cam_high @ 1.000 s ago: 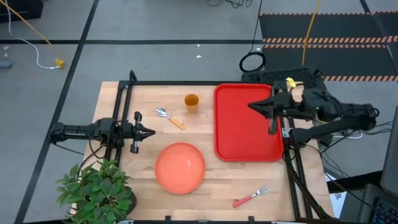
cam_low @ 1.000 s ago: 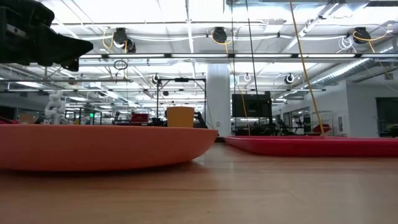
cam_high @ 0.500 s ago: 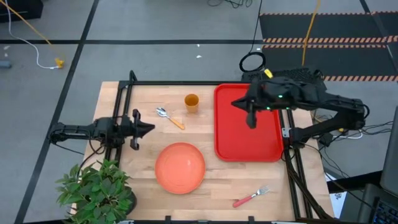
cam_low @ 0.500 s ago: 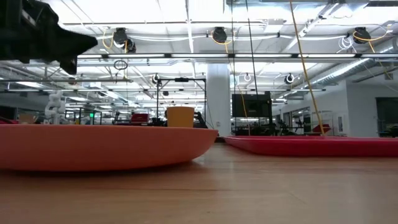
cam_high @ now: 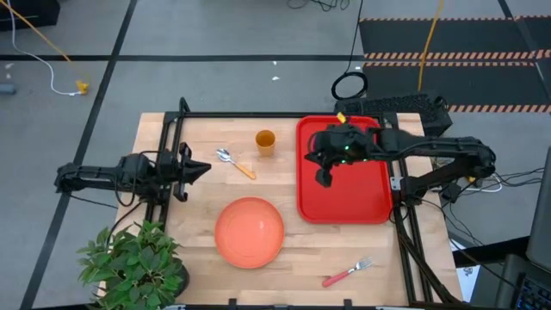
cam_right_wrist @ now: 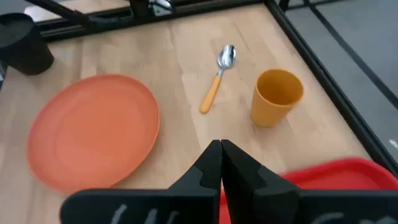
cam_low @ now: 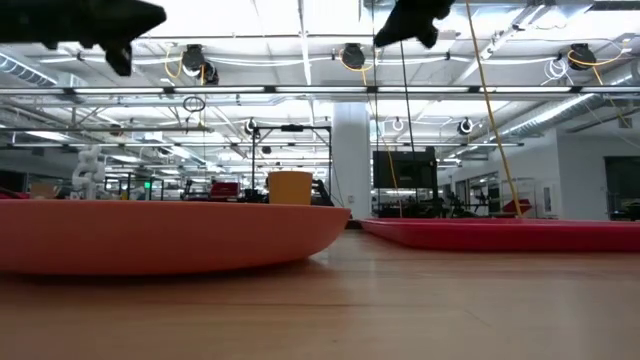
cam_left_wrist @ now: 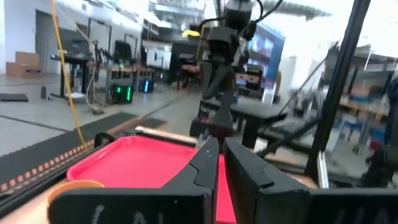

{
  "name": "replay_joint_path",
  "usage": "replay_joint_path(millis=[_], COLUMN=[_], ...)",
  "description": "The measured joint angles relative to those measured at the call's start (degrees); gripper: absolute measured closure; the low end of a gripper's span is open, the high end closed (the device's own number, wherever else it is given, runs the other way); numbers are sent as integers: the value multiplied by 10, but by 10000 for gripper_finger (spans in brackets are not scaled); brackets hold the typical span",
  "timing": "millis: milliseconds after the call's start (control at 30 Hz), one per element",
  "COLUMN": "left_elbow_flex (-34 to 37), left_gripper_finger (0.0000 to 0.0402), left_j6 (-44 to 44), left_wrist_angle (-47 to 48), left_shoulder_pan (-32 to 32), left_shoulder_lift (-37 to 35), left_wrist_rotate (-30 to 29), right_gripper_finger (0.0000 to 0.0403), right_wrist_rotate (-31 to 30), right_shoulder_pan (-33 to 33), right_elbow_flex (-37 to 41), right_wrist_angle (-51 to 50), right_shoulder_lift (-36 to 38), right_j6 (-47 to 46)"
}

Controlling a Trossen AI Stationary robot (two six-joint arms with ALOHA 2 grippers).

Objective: Pick and place plate/cup/fork/spoon on tray
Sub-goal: Put the yellow cup on red table tray

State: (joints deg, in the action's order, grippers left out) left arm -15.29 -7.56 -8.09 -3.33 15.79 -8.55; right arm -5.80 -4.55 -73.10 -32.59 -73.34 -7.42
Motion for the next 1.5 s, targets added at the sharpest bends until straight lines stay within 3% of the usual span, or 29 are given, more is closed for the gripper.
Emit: replay_joint_path(millis=[267, 500, 733, 967, 1200, 1333, 1500], left_elbow_flex=[-139, -302, -369, -388, -388, -382, -383], left_gripper_finger=[371, 371, 371, 371, 371, 371, 371], left_j6=[25, 87, 161, 195, 165, 129, 111], left_wrist_angle=[31, 152, 185, 213, 299, 304, 274], left_shoulder_pan=[-30, -36, -29, 6, 44, 56, 68], left_shoulder_lift=[208, 398, 525, 585, 600, 600, 617], left_wrist_rotate=[-9, -20, -20, -20, -19, -18, -19], right_gripper_finger=[403, 403, 403, 403, 403, 403, 403], right_wrist_rotate=[4, 16, 15, 15, -2, -4, -49], right_shoulder_pan=[-1, 1, -4, -9, -31, -45, -55], right_elbow_flex=[144, 209, 215, 215, 214, 187, 125], right_wrist_angle=[169, 178, 181, 187, 295, 315, 302], right_shoulder_lift=[1, 1, 1, 6, 3, -16, -76], right_j6=[6, 12, 8, 24, 55, 66, 103])
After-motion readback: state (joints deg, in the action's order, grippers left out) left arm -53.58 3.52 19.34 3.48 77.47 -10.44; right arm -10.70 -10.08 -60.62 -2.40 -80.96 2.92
